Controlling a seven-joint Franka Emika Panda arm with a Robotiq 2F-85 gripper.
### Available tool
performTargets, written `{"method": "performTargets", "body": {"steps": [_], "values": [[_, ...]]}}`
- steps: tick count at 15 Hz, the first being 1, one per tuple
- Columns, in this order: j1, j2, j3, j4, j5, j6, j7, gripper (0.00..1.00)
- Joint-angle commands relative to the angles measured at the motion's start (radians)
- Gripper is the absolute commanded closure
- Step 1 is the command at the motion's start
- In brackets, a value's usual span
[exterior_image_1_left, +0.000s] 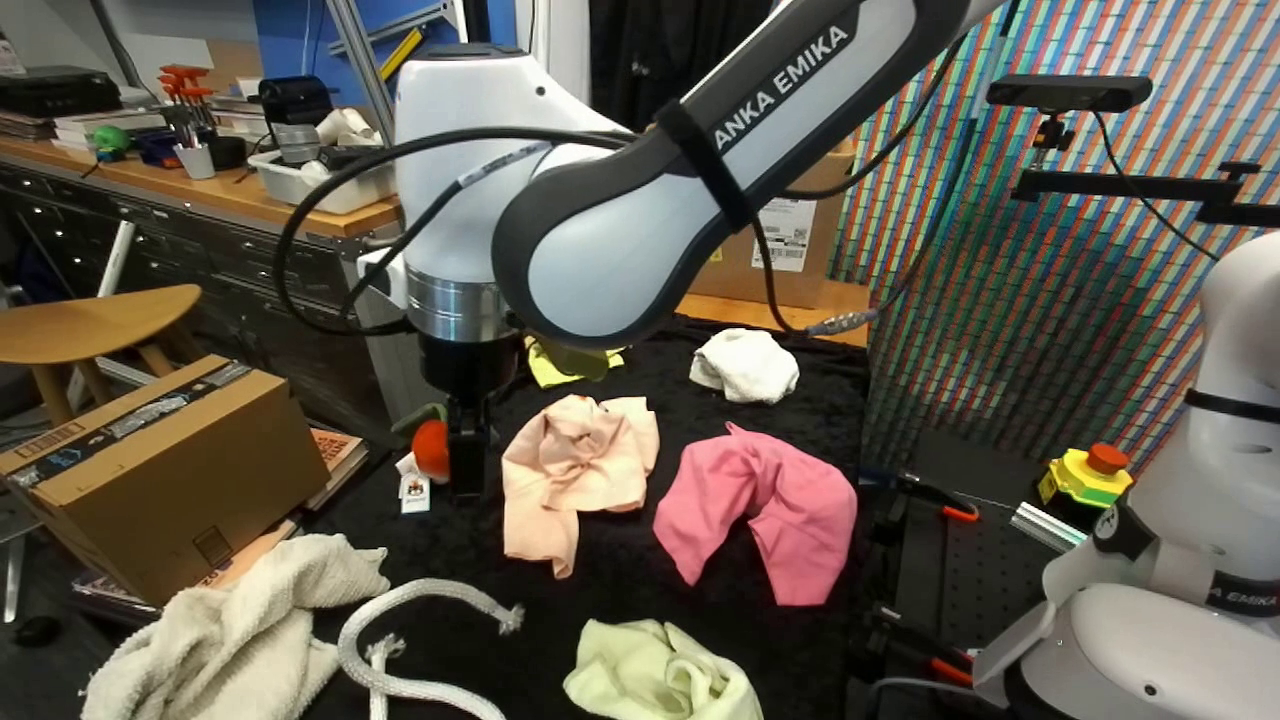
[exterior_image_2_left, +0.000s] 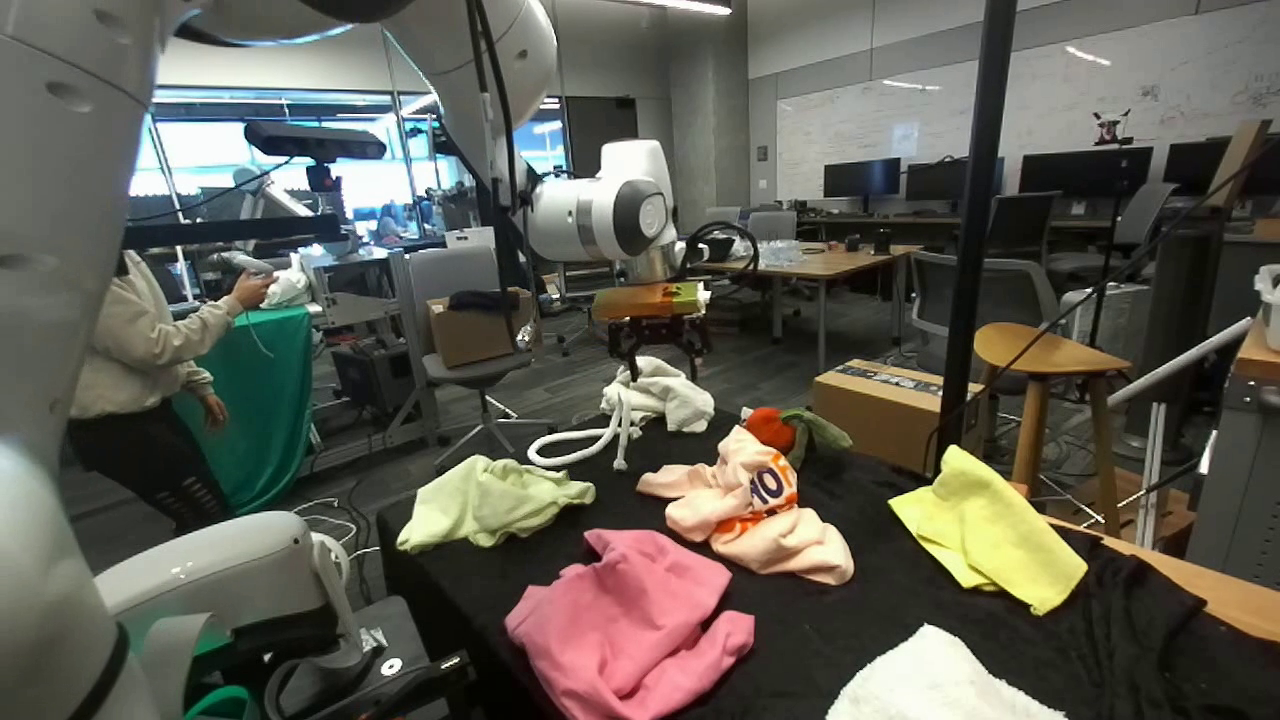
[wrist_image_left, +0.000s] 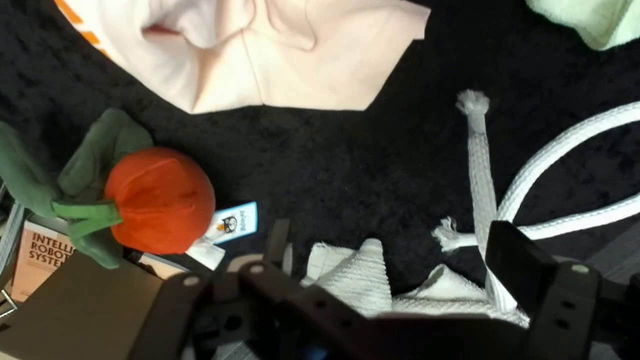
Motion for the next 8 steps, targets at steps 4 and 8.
{"method": "performTargets", "body": {"steps": [4,8], "values": [[0.097,0.168,0.006,0.279,-0.024,-0.132,0.116,0.00],[0.132,0.242,0.007,0.404,-0.015,-0.183,0.128,0.00]]}}
